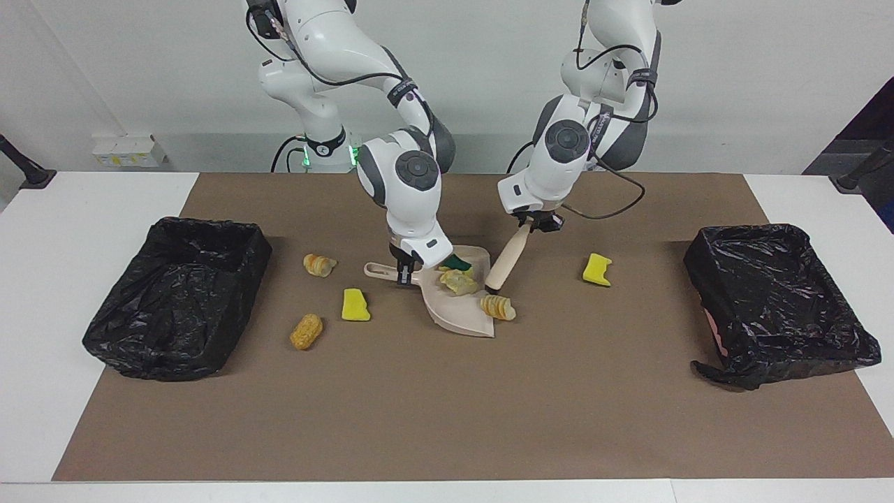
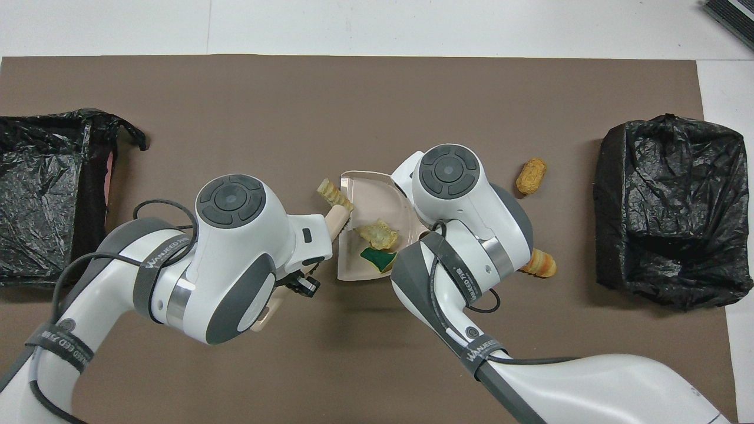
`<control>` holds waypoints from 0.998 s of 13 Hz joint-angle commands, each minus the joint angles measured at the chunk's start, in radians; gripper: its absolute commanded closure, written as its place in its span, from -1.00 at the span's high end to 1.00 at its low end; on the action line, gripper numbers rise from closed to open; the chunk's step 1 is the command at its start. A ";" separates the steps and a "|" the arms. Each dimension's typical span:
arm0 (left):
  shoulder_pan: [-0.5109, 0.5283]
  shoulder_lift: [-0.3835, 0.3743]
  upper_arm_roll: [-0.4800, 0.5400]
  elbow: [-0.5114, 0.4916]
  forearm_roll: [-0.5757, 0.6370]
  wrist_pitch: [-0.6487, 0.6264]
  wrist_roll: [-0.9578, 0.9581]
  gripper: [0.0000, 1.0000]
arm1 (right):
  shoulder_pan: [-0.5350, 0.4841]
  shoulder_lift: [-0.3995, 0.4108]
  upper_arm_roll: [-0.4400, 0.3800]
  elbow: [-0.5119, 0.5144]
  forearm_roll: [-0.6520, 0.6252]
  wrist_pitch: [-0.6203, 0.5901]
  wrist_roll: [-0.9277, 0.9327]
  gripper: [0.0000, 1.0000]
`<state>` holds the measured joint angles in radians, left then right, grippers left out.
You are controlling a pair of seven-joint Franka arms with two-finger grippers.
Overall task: Sweep and dump trash in bin
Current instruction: 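Sweep the remaining bread pieces into the dustpan with the left gripper, then draw the brush back behind the yellow sponge with the left gripper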
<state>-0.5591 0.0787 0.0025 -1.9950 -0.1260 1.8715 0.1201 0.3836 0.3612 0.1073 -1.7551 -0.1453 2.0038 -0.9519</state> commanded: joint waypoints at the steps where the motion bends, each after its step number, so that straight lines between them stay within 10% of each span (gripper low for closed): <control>1: -0.030 -0.017 -0.004 0.008 0.017 0.021 -0.023 -1.00 | -0.003 -0.031 0.006 -0.037 -0.013 -0.004 0.027 -1.00; 7: 0.163 -0.042 0.007 -0.002 0.019 -0.024 -0.026 -1.00 | -0.003 -0.031 0.006 -0.038 -0.013 -0.004 0.027 -1.00; 13: 0.234 -0.095 0.010 -0.054 0.126 -0.220 -0.599 -1.00 | -0.003 -0.033 0.006 -0.043 -0.013 -0.002 0.027 -1.00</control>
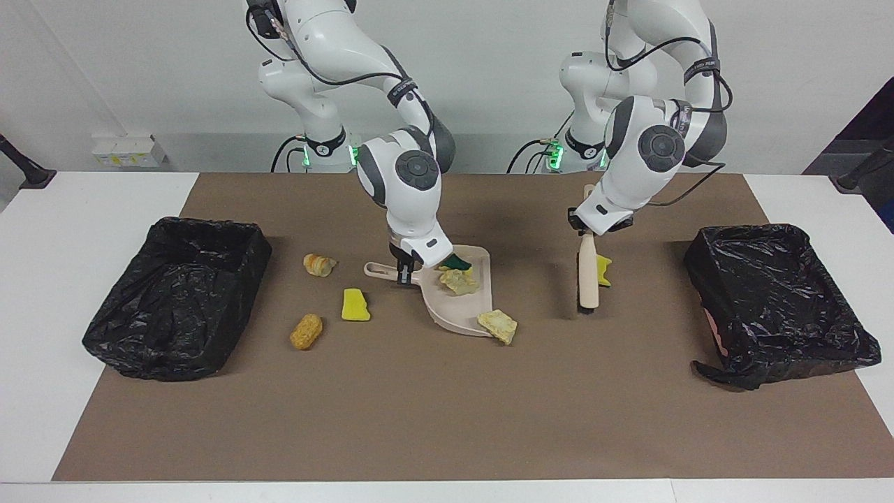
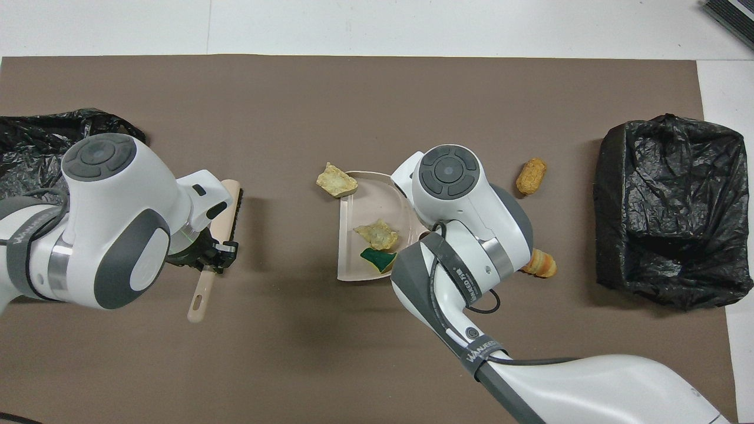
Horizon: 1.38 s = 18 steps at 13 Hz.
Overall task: Sweep and dump trash in bin
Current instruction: 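Draw the brush back behind the yellow sponge with the left gripper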
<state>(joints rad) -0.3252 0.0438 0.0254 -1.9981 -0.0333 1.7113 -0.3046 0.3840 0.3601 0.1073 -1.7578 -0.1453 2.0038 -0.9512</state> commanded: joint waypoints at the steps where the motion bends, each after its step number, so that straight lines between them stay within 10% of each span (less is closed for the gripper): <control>1: -0.014 -0.094 -0.013 -0.095 0.033 -0.088 -0.297 -1.00 | -0.004 -0.032 0.006 -0.040 -0.013 -0.002 0.026 -1.00; 6: -0.054 -0.289 -0.024 -0.462 0.032 0.175 -0.453 -1.00 | -0.004 -0.032 0.006 -0.042 -0.013 -0.002 0.026 -1.00; 18: -0.009 0.096 -0.027 -0.084 -0.171 0.450 0.076 -1.00 | -0.004 -0.036 0.006 -0.048 -0.013 -0.002 0.028 -1.00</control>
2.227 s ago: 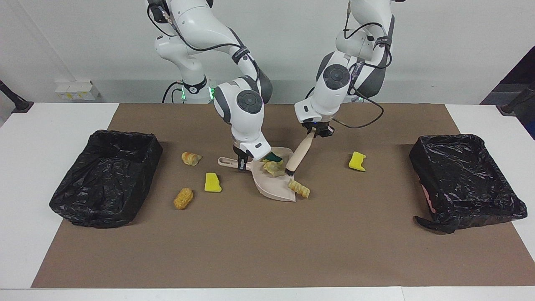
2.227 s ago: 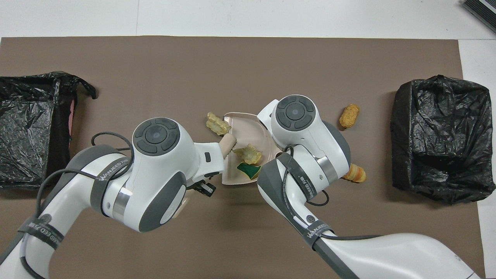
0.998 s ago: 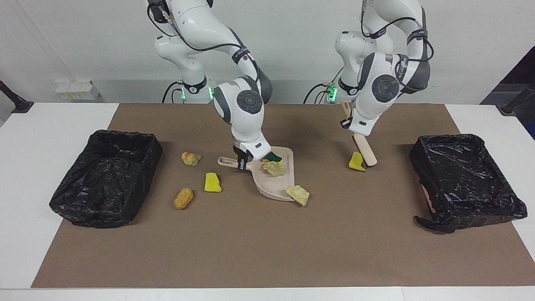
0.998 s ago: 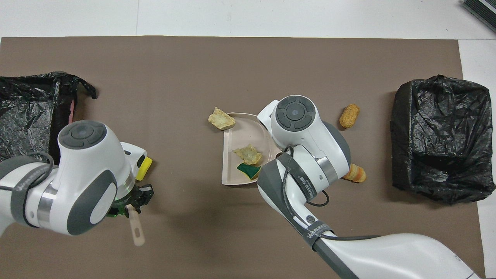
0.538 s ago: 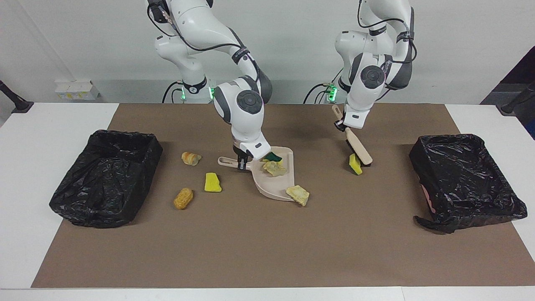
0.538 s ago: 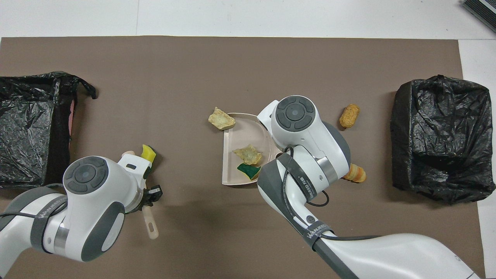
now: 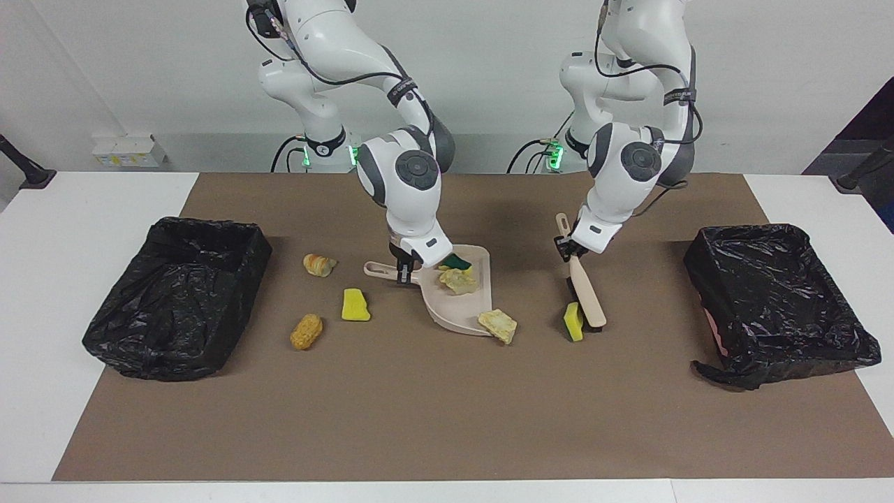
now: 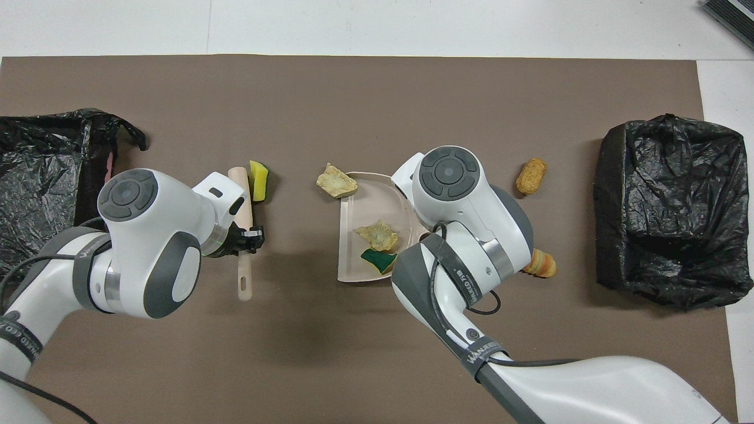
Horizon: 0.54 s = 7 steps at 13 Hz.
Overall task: Sweep and dump trash in bin
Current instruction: 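Draw the brush back behind the yellow sponge with the left gripper, then sweep the yellow sponge and bread into the dustpan with the left gripper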
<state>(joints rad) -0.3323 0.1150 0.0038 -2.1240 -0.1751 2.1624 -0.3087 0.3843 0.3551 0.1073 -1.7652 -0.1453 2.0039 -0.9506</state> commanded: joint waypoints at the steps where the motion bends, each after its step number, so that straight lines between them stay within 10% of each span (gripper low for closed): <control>1: -0.013 0.026 -0.013 0.044 -0.027 0.003 0.120 -1.00 | -0.004 -0.033 0.006 -0.040 -0.013 -0.002 0.027 -1.00; 7: -0.155 0.017 -0.021 0.044 -0.037 0.016 0.235 -1.00 | -0.004 -0.033 0.006 -0.040 -0.013 -0.002 0.033 -1.00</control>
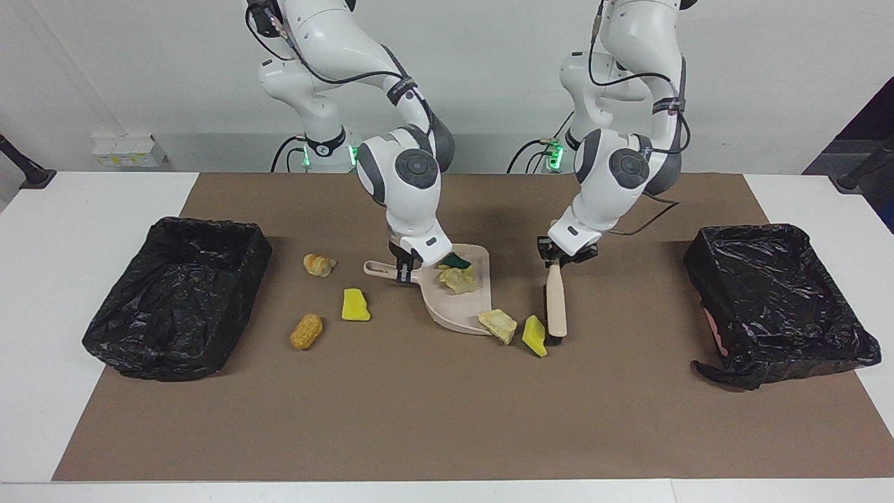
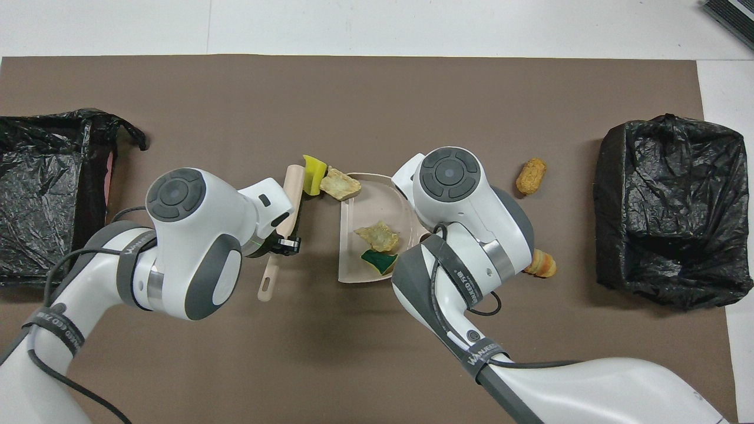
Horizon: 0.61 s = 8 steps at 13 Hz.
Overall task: Sweep and dump trash in bin
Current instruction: 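Sweep the yellow sponge and bread into the dustpan with the left gripper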
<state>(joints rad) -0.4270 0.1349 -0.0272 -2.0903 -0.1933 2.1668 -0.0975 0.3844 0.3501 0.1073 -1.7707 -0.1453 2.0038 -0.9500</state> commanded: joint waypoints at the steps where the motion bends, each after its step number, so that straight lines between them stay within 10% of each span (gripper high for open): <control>1: -0.099 -0.011 0.012 0.004 -0.020 -0.001 0.021 -1.00 | -0.004 -0.028 0.006 -0.035 -0.013 -0.002 0.033 -1.00; 8: -0.182 -0.038 0.022 0.006 -0.020 -0.071 0.019 -1.00 | -0.006 -0.029 0.006 -0.035 -0.013 0.000 0.034 -1.00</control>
<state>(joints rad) -0.6215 0.1112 -0.0246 -2.0878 -0.1994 2.1212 -0.1032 0.3844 0.3489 0.1070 -1.7735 -0.1453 2.0038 -0.9461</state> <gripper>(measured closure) 0.749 0.687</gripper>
